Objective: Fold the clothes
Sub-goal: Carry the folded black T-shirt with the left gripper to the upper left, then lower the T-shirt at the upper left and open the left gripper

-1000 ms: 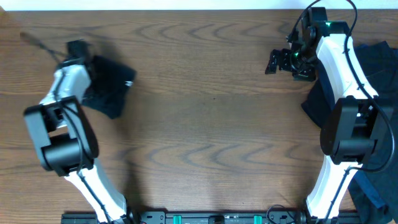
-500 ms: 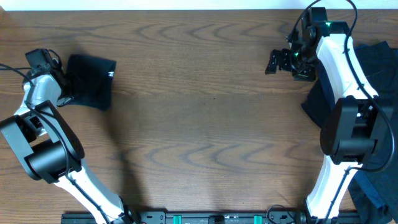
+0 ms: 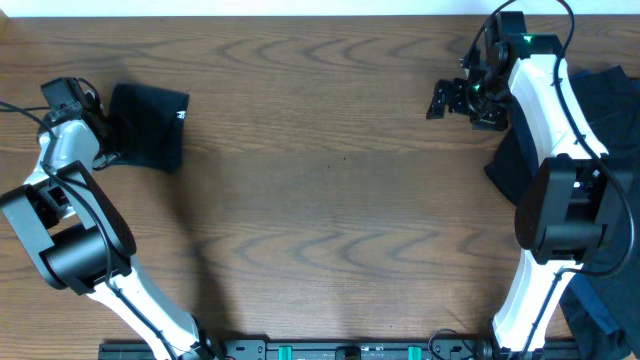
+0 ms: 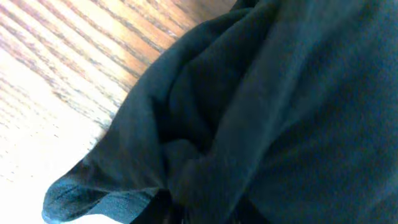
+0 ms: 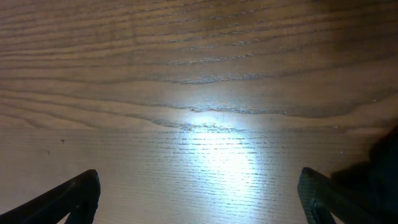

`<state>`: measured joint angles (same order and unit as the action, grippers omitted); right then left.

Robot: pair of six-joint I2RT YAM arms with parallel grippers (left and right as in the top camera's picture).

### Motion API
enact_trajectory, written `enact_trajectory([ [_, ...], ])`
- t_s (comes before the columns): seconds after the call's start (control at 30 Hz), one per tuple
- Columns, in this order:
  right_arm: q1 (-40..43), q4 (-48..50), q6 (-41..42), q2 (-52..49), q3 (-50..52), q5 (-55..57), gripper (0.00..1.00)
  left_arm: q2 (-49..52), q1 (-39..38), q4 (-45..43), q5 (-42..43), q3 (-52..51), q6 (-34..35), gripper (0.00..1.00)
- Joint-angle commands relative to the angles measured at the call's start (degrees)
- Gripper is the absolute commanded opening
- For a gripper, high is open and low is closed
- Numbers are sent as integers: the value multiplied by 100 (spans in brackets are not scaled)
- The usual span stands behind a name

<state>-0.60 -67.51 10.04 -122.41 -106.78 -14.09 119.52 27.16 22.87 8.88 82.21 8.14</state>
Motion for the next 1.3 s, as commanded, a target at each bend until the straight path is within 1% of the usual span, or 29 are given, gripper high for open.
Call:
enact_trajectory([
  [0.0,15,4,-2,24,-26,22,99,109,-13,-31,83,-61,52,23],
  [0.1,17,4,-2,24,-26,22,99,109,-42,15,105,-63,55,24],
  [0.17,15,4,-2,24,-26,22,99,109,-87,11,101,-70,55,29],
  [0.27,15,4,-2,24,-26,22,99,109,-120,-70,96,-72,50,36],
  [0.43,17,4,-2,24,-26,22,99,15,-94,-70,101,61,52,52],
  [0.53,11,4,-2,24,-26,22,99,-201,-94,-50,96,66,2,57],
  [0.6,11,4,-2,24,-26,22,99,-398,-94,-44,96,66,-57,59],
  [0.77,11,4,-2,24,-26,22,99,-988,-94,109,98,63,-52,71],
  [0.8,11,4,-2,24,-26,22,99,-1071,-94,155,98,63,-50,71],
  [0.87,11,4,-2,24,-26,22,99,-1152,-111,251,103,63,-28,70],
  [0.97,11,4,-2,24,-26,22,99,-1117,-151,389,109,26,-26,42],
  [1.03,11,4,-2,24,-26,22,99,-1054,-201,400,131,-83,90,31],
  [1.07,11,4,-2,24,-26,22,99,-1010,-238,400,142,-136,146,28],
  [1.2,11,4,-2,24,-26,22,99,-691,-424,404,146,-341,227,27],
  [1.27,11,4,-2,24,-26,22,99,-568,-483,407,160,-411,227,24],
])
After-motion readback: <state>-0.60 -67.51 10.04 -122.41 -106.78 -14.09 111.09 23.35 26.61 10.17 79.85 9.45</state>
